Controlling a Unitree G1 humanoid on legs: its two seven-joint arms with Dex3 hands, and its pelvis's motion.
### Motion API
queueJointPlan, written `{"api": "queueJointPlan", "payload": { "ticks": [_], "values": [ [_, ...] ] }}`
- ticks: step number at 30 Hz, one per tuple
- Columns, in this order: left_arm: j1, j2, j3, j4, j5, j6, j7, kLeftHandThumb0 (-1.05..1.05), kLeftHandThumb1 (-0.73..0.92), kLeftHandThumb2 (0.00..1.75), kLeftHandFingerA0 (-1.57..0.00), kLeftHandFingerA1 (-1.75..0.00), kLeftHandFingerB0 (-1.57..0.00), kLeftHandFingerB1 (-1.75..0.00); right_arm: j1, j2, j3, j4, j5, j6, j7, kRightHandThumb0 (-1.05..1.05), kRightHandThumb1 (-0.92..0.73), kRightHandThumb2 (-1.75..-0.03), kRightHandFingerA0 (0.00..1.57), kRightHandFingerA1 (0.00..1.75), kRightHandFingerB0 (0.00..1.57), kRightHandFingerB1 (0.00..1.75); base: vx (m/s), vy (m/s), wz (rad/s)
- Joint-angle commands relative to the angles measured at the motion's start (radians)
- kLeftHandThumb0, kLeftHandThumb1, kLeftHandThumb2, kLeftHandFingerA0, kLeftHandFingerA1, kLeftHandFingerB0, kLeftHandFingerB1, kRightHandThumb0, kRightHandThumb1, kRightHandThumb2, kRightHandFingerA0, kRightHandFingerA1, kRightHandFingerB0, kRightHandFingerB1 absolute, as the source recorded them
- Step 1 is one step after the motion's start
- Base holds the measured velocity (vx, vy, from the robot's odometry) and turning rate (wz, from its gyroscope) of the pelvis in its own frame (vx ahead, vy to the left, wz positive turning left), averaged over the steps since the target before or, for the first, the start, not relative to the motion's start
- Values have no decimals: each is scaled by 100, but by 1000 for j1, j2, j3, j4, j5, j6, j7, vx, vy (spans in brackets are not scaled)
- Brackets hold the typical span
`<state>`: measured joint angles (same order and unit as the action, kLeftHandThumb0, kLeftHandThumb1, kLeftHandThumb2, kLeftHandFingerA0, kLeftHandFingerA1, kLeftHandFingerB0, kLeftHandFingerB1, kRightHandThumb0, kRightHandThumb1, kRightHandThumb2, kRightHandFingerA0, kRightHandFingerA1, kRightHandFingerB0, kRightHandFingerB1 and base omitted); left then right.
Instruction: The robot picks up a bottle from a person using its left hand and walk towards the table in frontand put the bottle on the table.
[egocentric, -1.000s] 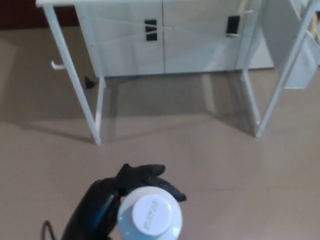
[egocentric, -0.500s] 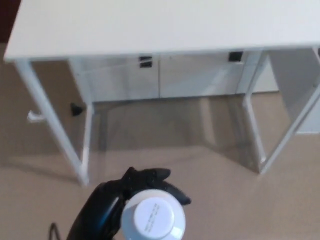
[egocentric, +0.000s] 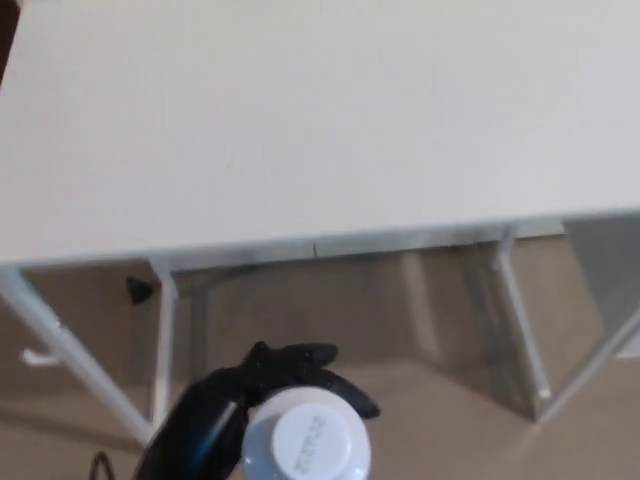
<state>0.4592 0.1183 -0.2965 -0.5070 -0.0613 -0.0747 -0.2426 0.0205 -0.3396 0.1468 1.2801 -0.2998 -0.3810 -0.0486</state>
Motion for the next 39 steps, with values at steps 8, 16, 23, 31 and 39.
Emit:
{"api": "queueJointPlan", "payload": {
  "ticks": [8, 16, 23, 31, 39],
  "values": [
    [31, 7, -2, -15, -24, -28, -9, -33, 28, 101, -156, -97, -133, -86, 26, -11, -1, 4, -3, -3, -10, -64, -83, -65, 48, 42, 41, 37, 187, -54, -5],
    [53, 13, -24, -45, -3, -26, -1, -33, 27, 104, -156, -99, -133, -85, 35, -8, -31, 9, 20, 9, 17, -63, -66, -105, 38, 57, 22, 47, 125, 202, -1],
    [34, 9, -37, -75, -8, -26, 0, -35, 28, 102, -157, -96, -135, -83, 36, -10, -38, 7, 14, 5, 8, -66, -84, -65, 47, 42, 39, 36, 63, 4, 6],
    [7, 3, -27, -119, -14, 19, 12, -38, 37, 95, -152, -106, -132, -89, 47, -10, -39, 6, 9, -4, 2, -65, -83, -65, 44, 42, 38, 36, 6, -8, 1],
    [-291, -91, 124, -22, -56, 66, 74, -45, 47, 95, -155, -106, -122, -100, 45, -11, -34, 3, 1, 5, -3, -64, -84, -65, 45, 42, 36, 35, 0, 0, 0]
  ]
}}
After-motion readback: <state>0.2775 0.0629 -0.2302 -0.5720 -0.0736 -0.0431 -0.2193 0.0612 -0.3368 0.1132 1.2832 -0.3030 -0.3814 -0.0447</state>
